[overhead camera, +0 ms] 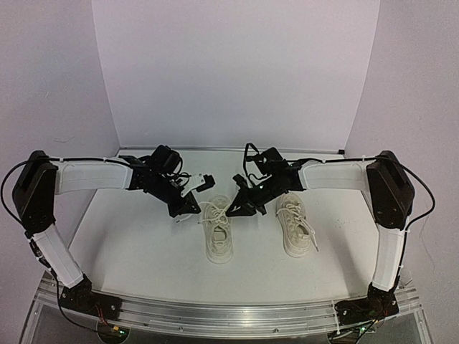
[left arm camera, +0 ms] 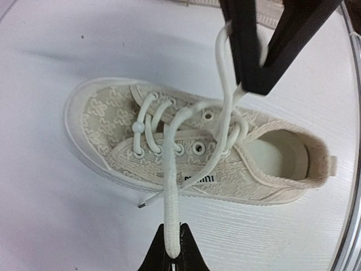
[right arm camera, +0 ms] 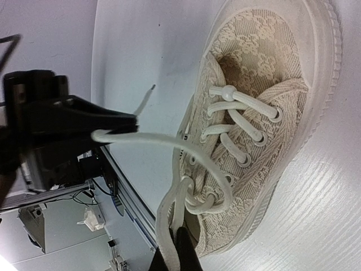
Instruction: Tie the shoes
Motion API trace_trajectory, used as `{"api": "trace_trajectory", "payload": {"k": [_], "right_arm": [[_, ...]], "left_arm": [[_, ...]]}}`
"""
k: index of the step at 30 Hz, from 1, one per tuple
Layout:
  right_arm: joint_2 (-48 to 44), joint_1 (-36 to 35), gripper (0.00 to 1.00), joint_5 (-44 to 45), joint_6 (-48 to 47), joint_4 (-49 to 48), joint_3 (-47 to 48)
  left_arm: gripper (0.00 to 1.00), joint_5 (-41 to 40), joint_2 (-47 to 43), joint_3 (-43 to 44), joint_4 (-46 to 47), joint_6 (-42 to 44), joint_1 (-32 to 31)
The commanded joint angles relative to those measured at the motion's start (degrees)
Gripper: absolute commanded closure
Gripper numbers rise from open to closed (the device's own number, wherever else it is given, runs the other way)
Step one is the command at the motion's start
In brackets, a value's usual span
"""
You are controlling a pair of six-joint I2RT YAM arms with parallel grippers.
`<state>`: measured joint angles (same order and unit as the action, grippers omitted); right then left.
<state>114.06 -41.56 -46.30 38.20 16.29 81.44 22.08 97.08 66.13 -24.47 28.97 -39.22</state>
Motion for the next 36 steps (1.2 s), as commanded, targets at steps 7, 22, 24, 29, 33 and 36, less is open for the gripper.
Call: {"api": "trace_trajectory", "payload": {"k": [7,22,24,29,33,36], "right_arm": [[0.67,-0.36,1.00,1.26,0.17,-1.01,3.21],[2.30,-0.36,1.00,-0.36,-1.29,-0.82,5.68],[2.31,-0.36,1.00,-0.69,-1.55,-0.76,5.78],[1.94,-0.36,1.00,-1.07,-1.90,-0.73,5.96],[1.58,-0.36,1.00,-0.89,-1.44,-0.68,6.09],[1.42,-0.36,1.00,-0.64,-1.24,-0.70,6.19]], "left_arm": [[1.00,0.49,-10.28,-5.72,-6.03,-8.03,-3.39],[0.98,0.43,-4.13,-1.09,4.27,-14.93,-18.98],[0.97,1.55,0.18,2.70,6.13,-14.31,-19.48],[0.90,5.22,9.47,13.04,9.91,-12.71,-19.92],[0.75,4.69,10.68,15.50,9.54,-9.73,-19.86],[0.67,3.68,9.30,14.10,10.92,-8.90,-19.75]]}}
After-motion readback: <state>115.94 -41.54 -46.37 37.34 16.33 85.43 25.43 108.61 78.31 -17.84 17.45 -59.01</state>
